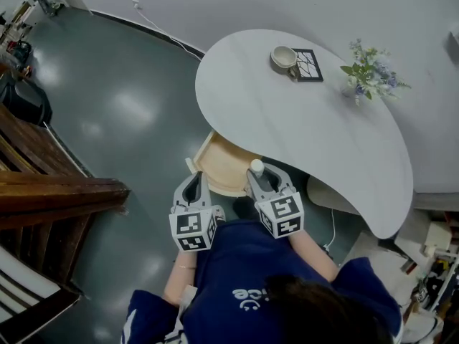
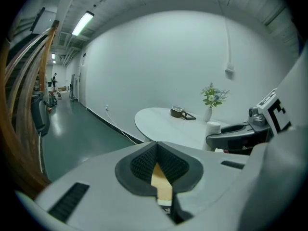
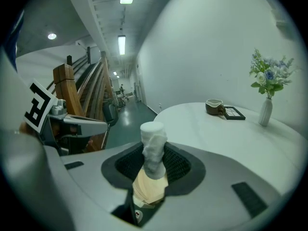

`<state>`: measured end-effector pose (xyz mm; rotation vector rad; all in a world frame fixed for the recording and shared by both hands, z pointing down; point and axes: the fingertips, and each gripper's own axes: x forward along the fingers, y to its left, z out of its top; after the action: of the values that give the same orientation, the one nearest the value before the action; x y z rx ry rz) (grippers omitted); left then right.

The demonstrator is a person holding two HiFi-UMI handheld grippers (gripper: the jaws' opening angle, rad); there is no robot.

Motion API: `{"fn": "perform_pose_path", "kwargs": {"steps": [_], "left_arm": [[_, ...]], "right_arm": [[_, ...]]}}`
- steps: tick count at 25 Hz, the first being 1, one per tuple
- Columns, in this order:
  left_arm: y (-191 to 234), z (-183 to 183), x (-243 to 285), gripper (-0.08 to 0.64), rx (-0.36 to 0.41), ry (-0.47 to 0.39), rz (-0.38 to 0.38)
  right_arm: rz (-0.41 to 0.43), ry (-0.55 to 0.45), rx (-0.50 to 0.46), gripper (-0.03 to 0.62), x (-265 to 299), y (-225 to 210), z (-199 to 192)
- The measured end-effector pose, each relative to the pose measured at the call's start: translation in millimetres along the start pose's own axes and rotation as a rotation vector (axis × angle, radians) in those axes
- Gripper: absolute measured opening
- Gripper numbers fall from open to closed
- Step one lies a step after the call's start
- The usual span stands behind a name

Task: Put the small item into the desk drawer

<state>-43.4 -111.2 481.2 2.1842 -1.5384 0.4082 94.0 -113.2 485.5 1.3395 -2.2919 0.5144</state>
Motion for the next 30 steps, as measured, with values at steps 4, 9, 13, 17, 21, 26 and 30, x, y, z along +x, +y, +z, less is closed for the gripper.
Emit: {"fn": "perform_pose_path", "kwargs": {"steps": [4, 9, 13, 17, 21, 26, 30], "left_arm": [[1.7, 2.5, 8.5, 0.003, -0.014, 0.01, 0.036], [0.0, 7.6, 22.0, 0.003, -0.019, 0.015, 0.076], [-3.4, 9.8, 29.7, 0.003, -0.026, 0.018, 0.109], [-2.1, 11.0, 33.3, 0.003, -0.038, 0.022, 0.151], [2.1, 10.4, 34.4, 0.003, -0.064, 0.027, 0.194], [3.9, 8.1, 36.8, 0.003, -0.088, 0.036, 0.225], [4.2, 7.4, 34.9, 0.003, -0.097, 0.034, 0.245]], "right_arm": [[0.045, 0.021, -0.019, 0.124, 12.4, -4.6, 3.6], [0.128, 0.076, -0.062, 0.124, 34.7, -4.3, 6.0], [0.188, 0.108, -0.101, 0.124, 49.4, -2.5, 9.9], [0.24, 0.14, -0.122, 0.124, 60.1, -2.4, 8.7], [0.285, 0.175, -0.144, 0.124, 68.8, -0.9, 5.4], [0.33, 0.205, -0.167, 0.126, 79.2, 3.7, 3.3], [0.359, 0.244, -0.184, 0.126, 85.1, 7.5, -4.0]]}}
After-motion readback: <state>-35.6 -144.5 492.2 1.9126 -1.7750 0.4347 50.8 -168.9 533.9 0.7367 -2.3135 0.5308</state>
